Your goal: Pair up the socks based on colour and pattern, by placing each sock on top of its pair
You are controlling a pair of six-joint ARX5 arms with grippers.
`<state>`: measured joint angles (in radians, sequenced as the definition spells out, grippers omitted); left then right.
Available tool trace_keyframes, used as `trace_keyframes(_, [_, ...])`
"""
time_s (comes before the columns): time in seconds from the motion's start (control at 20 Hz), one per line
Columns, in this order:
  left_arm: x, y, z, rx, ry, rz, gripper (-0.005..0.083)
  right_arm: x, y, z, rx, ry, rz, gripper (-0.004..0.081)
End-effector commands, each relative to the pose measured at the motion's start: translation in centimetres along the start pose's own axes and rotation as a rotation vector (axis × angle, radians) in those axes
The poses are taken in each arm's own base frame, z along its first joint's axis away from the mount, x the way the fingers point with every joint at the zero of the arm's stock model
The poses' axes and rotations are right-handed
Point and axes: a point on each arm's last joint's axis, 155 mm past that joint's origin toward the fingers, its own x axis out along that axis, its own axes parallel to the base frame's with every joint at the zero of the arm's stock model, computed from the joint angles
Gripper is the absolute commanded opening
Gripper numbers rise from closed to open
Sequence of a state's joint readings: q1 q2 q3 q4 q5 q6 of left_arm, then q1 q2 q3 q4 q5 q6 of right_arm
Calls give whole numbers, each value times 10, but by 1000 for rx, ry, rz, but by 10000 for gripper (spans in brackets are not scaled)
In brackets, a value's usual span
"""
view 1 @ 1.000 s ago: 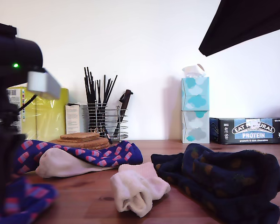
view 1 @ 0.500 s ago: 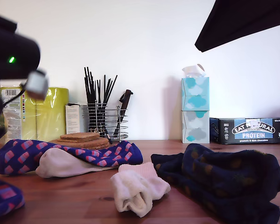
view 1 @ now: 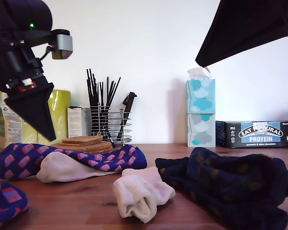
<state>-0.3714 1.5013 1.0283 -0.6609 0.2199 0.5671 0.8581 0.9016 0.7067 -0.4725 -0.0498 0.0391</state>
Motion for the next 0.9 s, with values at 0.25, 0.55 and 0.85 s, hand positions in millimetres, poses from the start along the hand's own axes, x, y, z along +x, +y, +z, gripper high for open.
trace_keyframes(0.25, [24, 35, 5, -162, -60, 61, 557, 4, -1, -4, -5, 2, -1, -13])
trace_keyframes(0.55, [68, 40, -22, -319, 51, 63, 548, 4, -1, 1, -10, -18, 0, -13])
trace_keyframes(0.85, [83, 41, -32, -327, 89, 67, 243, 4, -1, 2, -12, -21, 0, -13])
